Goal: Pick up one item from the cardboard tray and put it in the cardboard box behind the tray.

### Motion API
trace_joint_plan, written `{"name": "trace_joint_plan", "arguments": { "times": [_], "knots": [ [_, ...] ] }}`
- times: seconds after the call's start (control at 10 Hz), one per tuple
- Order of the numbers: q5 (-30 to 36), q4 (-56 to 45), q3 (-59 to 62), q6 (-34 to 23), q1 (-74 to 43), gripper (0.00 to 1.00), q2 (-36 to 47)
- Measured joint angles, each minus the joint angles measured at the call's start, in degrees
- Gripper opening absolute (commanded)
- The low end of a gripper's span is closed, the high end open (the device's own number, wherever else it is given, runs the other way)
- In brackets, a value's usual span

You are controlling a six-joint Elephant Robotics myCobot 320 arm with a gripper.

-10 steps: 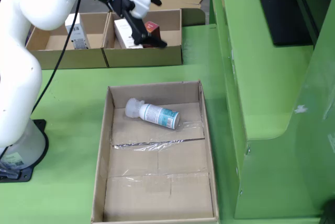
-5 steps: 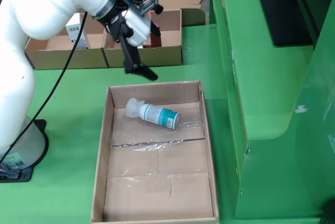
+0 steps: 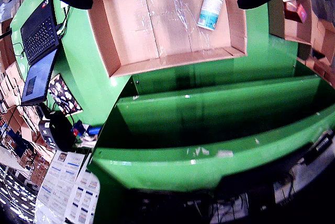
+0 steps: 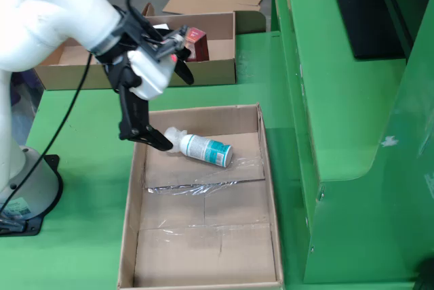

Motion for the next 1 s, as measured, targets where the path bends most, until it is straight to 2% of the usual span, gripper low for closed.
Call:
{"name": "trace_joint_plan", "arguments": {
  "times": [0.4, 1.0],
  "knots": [
    [1.58, 6.07, -10.55, -1.84, -4.04, 1.00, 10.02],
    [1.67, 6.07, -26.81, -1.84, -4.22, 1.00, 10.02]
  ]
}}
